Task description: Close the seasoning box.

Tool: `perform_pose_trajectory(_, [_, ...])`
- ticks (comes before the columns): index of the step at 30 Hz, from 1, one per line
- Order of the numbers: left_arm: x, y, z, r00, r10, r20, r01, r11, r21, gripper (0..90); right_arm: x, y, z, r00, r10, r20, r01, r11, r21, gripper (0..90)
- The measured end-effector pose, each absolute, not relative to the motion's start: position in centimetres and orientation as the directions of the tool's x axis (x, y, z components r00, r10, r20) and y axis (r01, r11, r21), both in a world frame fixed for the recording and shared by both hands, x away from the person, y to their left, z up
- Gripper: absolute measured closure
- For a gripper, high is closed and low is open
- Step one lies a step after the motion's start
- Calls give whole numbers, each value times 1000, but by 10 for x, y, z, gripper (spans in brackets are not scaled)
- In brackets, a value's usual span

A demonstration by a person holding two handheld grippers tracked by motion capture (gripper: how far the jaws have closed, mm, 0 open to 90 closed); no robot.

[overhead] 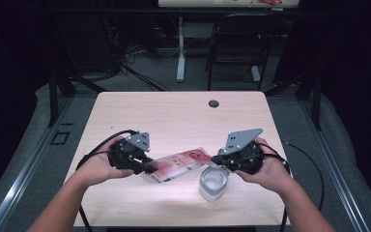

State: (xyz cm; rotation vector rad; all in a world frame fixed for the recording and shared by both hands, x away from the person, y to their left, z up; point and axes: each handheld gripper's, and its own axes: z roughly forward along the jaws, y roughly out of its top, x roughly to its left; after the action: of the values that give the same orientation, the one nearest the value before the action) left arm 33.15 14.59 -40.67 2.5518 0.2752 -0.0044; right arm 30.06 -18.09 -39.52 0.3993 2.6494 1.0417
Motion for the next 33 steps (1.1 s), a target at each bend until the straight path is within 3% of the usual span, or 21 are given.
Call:
perform_pose_trajectory(15, [332, 156, -411, 972, 231, -40, 212, -795, 568, 758, 304, -168, -383, -935, 320, -153, 147, 743, 653, 900])
perform_pose_trajectory(33, [328, 172, -449, 960, 277, -43, 247, -763, 597, 756, 312, -141, -395, -939, 277, -203, 114, 809, 577, 900])
